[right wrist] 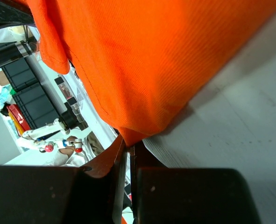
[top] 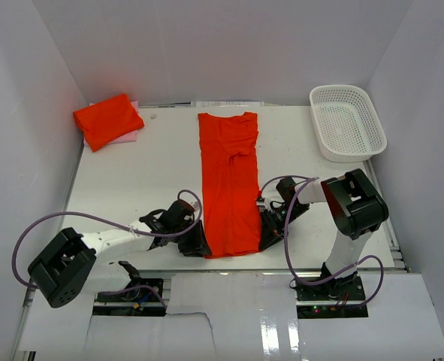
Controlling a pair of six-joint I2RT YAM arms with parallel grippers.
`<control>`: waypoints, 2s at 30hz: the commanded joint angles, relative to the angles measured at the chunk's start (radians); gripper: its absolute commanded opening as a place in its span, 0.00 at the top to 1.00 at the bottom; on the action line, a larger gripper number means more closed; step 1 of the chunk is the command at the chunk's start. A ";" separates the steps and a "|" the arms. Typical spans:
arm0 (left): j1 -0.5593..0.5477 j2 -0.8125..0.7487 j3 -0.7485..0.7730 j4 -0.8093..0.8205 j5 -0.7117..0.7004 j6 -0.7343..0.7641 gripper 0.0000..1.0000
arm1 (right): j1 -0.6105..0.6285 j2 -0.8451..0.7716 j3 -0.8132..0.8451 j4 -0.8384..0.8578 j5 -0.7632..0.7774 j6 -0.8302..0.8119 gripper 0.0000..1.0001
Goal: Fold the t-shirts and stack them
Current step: Grab the bottom of the folded rectangular tshirt with both arms, then fold the folded rectangular tshirt in 1/3 of the way
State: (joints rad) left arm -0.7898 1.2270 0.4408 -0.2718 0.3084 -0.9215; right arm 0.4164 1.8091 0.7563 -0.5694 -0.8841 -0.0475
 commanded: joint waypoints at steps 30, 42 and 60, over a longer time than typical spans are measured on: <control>-0.016 0.029 0.052 -0.023 0.071 -0.025 1.00 | 0.001 -0.099 0.009 -0.024 -0.007 -0.018 0.92; 0.055 0.003 0.104 -0.072 0.052 0.033 1.00 | -0.001 -0.228 0.009 -0.012 0.028 -0.034 0.92; 0.127 0.049 0.217 -0.037 0.098 0.076 1.00 | -0.047 -0.243 0.052 0.000 -0.013 -0.028 0.92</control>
State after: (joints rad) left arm -0.6716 1.2758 0.6117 -0.3283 0.3828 -0.8558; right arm 0.3893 1.5696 0.7635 -0.5755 -0.8520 -0.0753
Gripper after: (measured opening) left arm 0.018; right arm 0.087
